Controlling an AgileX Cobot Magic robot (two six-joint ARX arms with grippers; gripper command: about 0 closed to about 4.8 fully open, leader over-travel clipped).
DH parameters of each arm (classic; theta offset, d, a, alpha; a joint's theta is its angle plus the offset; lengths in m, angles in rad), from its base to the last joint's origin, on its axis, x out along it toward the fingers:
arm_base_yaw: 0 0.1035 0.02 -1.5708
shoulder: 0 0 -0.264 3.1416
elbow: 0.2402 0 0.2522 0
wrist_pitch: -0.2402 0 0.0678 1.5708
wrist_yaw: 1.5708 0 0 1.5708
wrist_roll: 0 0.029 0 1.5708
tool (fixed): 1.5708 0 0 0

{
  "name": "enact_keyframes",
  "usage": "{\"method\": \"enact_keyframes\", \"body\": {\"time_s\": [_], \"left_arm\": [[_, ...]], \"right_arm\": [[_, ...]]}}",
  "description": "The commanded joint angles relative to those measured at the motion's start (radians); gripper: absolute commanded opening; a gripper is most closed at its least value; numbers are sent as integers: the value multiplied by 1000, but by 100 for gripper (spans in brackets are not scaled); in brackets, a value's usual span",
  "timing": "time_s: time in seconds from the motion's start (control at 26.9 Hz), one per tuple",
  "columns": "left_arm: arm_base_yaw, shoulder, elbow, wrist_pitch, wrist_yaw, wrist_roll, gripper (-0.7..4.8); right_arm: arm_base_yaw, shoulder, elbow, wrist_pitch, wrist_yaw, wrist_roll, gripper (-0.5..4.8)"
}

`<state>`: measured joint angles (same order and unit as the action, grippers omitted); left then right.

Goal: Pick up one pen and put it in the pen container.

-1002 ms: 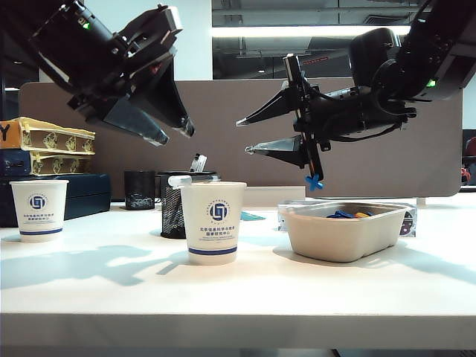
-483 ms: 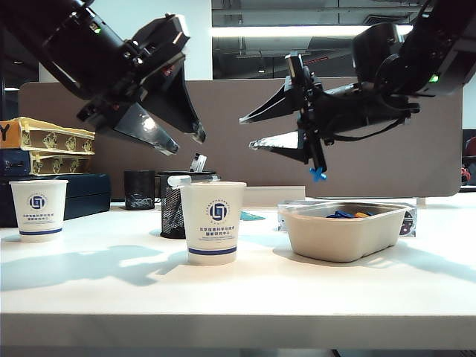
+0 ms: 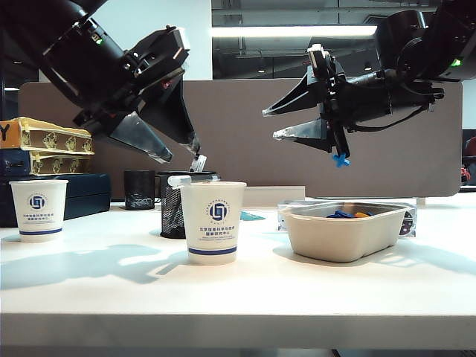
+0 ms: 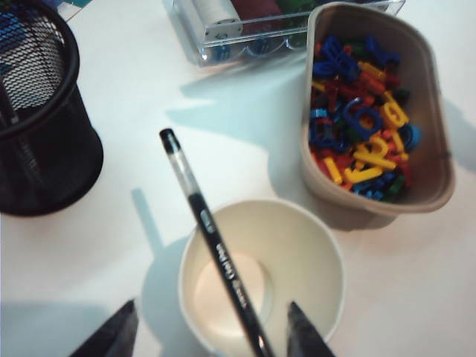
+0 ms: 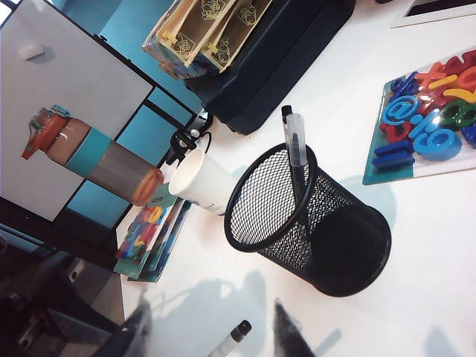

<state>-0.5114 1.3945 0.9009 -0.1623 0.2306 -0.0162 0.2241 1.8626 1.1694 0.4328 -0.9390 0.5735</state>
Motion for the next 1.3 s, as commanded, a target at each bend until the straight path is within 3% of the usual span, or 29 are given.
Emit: {"method": "enact_keyframes", "body": {"time_s": [0.04, 0.37, 0.71, 1.3], "left_arm": [[-2, -1, 29, -20, -18, 28, 251], [-18, 99, 191, -184, -61, 69, 252], [-28, 103, 207, -260, -108, 61, 252], [-40, 153, 233, -271, -114, 39, 252]], "right_arm": [[0, -6, 5, -2, -6, -10, 208], [0, -7, 5, -59, -5, -48, 208], [-2, -7, 5, -68, -3, -54, 208], [-5, -7, 5, -100, -6, -58, 208]]}}
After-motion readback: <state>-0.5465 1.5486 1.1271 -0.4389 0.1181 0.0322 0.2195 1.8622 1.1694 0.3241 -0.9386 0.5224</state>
